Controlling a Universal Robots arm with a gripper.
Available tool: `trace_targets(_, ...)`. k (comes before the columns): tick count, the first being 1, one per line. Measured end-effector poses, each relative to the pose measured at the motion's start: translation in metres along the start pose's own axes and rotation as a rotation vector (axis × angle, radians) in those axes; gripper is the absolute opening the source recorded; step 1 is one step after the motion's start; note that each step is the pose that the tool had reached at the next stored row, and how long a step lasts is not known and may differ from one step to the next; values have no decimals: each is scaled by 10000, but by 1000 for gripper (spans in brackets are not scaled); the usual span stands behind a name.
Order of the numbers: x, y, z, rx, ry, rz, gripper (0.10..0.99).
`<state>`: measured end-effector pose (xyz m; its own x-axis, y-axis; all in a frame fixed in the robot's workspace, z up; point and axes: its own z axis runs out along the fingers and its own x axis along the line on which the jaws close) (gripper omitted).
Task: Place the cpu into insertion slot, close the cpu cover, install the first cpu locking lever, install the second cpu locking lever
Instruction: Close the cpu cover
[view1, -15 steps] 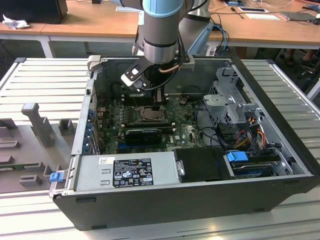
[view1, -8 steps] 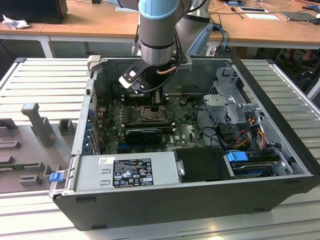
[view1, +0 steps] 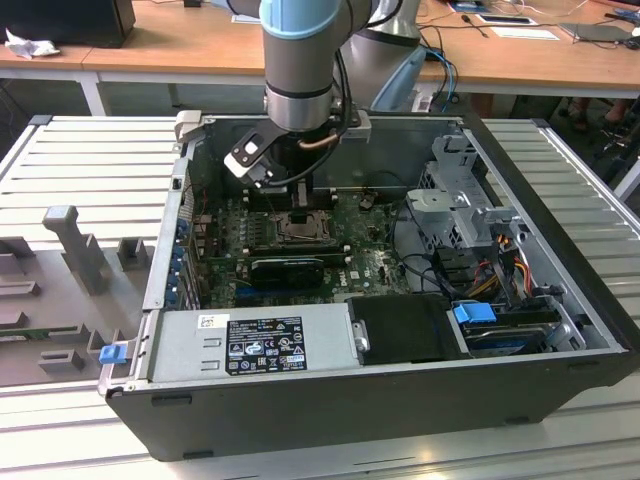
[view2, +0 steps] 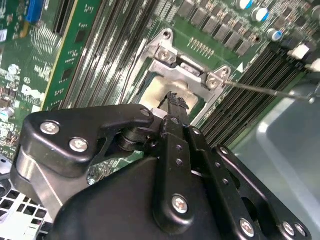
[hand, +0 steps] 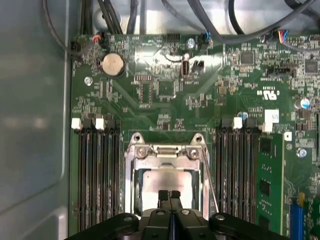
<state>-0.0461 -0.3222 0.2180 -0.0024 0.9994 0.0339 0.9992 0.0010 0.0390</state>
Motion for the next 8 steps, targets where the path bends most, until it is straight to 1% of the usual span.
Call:
trace_targets(6,-1,-102,27,-47,-1,-26,106)
trace_targets(8,-3,-129,68,-68,0,-36,106)
